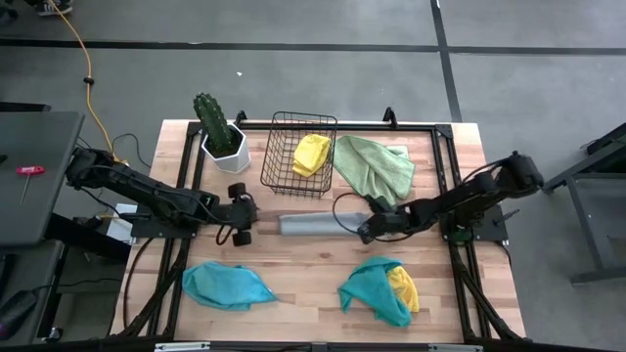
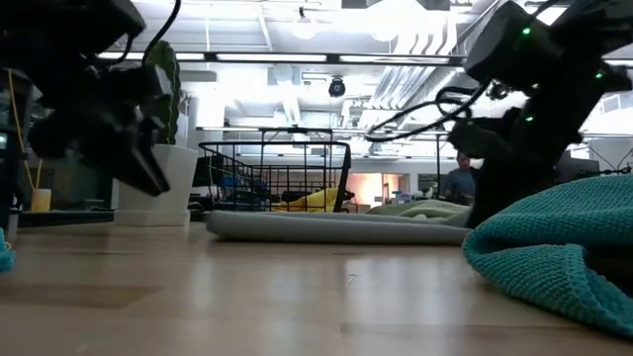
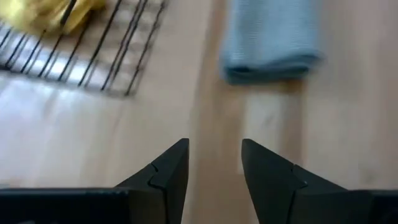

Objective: Fold microfiber towels
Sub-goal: Fold the gray microfiber cloth

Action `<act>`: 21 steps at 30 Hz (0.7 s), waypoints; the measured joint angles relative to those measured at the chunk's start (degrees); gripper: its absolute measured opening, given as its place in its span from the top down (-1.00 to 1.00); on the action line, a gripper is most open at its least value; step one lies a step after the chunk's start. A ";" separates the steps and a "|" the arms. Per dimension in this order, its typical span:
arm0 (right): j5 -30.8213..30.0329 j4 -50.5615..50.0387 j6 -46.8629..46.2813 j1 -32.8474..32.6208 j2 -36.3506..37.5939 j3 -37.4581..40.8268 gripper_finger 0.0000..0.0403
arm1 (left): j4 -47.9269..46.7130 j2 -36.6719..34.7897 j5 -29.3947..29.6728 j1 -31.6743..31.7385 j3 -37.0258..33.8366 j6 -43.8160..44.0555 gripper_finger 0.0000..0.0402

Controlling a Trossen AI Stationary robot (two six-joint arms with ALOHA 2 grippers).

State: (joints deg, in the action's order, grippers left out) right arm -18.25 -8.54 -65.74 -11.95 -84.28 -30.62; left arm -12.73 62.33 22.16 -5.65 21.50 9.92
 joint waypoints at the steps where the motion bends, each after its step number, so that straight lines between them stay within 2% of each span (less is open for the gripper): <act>1: -0.40 -2.73 -0.47 -0.16 1.65 0.01 0.99 | 2.28 0.02 -0.60 -0.02 -0.04 -0.16 0.32; 7: -1.09 -11.78 -3.76 -1.41 10.18 0.01 1.00 | 20.32 3.57 -0.71 -0.02 -2.68 -5.37 0.32; 13: 2.57 -11.97 -3.91 -2.50 12.73 -0.06 1.00 | 34.38 15.57 -0.86 -0.06 -3.04 -8.67 0.38; 16: 3.77 -12.14 -4.96 -3.52 12.71 -0.06 1.00 | 39.79 22.89 -0.66 -0.09 -2.51 -10.48 0.52; 21: 6.39 -15.26 -6.31 -5.08 12.71 -1.51 1.00 | 40.10 32.70 3.37 -0.02 1.80 -11.09 0.93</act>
State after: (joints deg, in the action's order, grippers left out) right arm -11.86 -23.80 -72.05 -17.03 -71.57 -32.13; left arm 27.38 95.03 25.53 -5.67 23.30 -1.17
